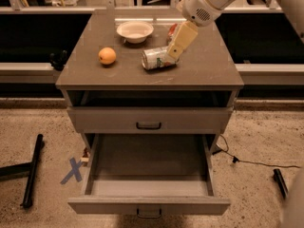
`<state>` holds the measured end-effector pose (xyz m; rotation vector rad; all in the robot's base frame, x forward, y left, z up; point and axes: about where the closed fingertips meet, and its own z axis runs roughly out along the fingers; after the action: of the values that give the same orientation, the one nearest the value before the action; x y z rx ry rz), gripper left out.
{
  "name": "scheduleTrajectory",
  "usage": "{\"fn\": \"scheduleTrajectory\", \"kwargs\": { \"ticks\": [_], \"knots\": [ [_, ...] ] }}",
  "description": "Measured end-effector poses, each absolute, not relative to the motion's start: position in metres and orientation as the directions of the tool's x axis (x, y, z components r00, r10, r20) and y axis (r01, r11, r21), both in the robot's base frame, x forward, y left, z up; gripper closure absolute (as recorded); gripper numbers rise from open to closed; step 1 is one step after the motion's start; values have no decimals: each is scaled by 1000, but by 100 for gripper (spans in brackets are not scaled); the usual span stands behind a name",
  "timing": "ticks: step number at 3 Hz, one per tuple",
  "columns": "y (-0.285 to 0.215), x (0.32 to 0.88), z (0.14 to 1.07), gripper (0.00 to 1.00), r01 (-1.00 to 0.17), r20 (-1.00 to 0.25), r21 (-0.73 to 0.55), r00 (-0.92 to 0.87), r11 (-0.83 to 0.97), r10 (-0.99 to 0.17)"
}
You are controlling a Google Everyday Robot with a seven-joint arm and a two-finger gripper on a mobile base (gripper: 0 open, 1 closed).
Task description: Place orange into middle drawer
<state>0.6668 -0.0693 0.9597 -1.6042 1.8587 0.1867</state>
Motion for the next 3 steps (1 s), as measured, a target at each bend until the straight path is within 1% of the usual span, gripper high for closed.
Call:
{"fn": "scheduleTrajectory", "kwargs": {
  "ticks": [1,2,3],
  "knots": [
    [-34,690,944,0,-940,-559,-291,14,180,-829],
    [36,718,899,0,-970,-609,-214,40,116,-792],
    [38,719,897,0,-970,-612,-214,40,117,-790]
  ]
}}
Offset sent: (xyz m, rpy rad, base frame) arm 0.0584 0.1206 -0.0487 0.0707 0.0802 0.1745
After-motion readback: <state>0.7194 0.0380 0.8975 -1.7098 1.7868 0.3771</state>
